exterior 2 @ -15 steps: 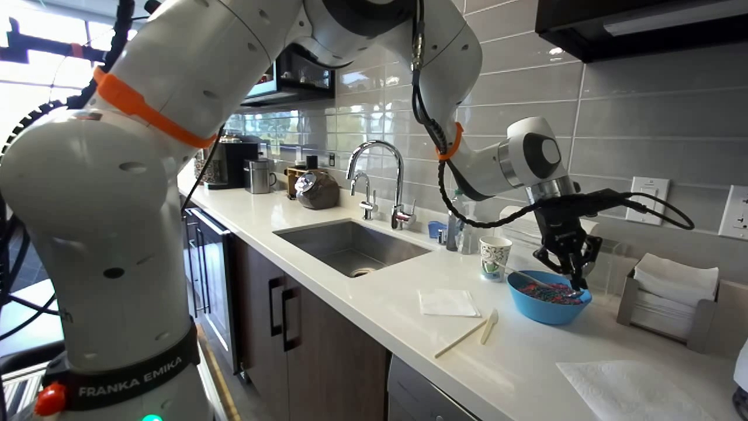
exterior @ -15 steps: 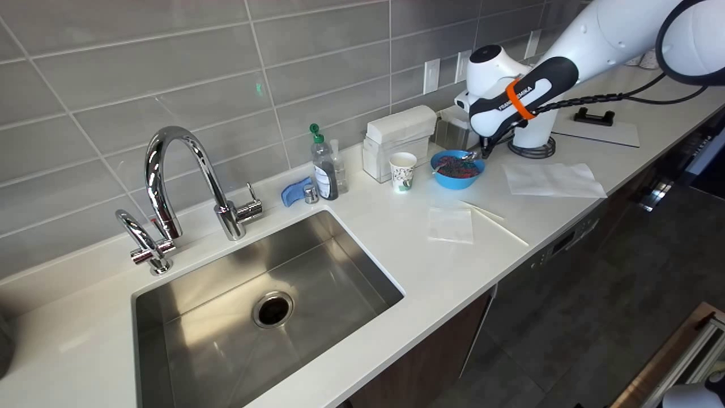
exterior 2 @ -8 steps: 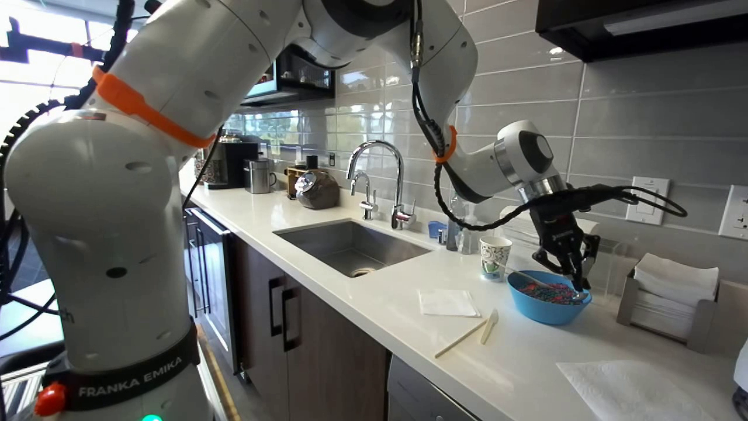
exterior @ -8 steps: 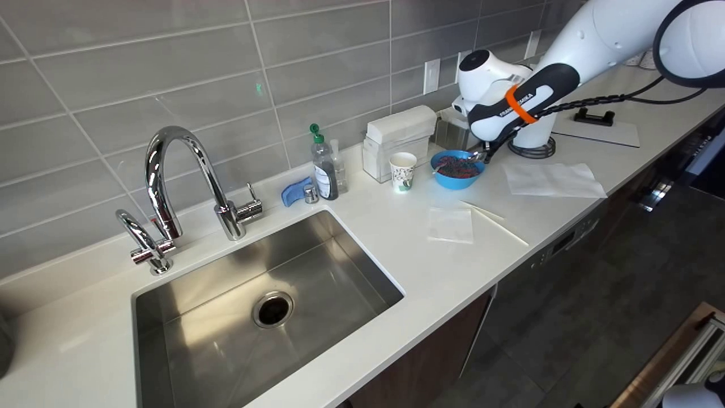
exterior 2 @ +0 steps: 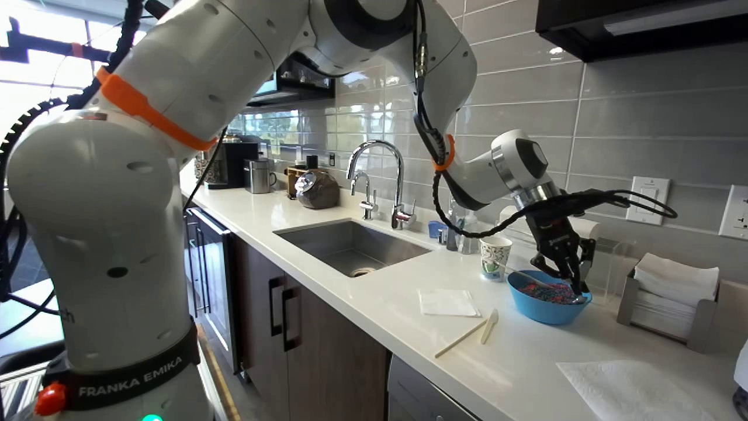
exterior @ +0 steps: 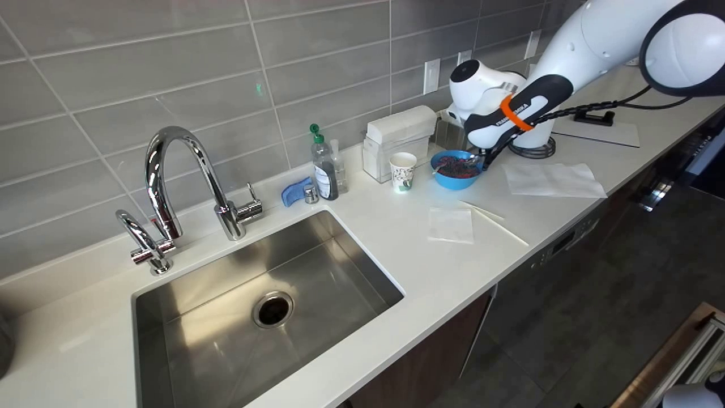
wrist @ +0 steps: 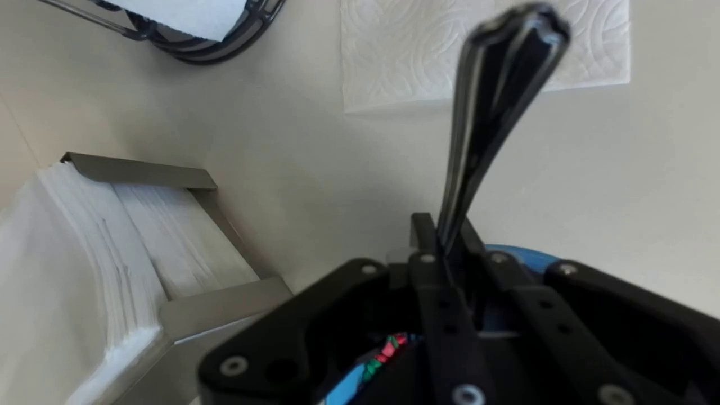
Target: Put a spoonful of the blue bowl's contents into the cup
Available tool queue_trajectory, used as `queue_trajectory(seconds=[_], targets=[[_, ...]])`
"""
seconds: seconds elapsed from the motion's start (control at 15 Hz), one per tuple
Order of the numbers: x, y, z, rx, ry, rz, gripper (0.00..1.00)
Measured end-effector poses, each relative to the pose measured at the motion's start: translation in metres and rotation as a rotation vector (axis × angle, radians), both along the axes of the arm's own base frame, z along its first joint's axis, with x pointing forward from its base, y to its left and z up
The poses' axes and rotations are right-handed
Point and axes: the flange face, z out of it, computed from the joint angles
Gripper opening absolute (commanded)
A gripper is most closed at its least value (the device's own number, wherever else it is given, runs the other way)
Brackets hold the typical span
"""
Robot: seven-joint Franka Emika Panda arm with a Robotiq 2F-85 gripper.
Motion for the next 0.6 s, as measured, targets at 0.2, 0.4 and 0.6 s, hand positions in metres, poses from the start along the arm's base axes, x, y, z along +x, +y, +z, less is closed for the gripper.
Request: queue_trajectory(seconds=[0.2, 0.4, 0.6], targets=[[0.005, 0.005, -0.005, -0.001, 0.003, 0.006, 0.02], [0.009, 0.010, -0.010, 0.004, 0.004, 0.013, 0.02], [0.011, 0.012, -0.015, 0.025, 0.003, 0.006, 0.02]])
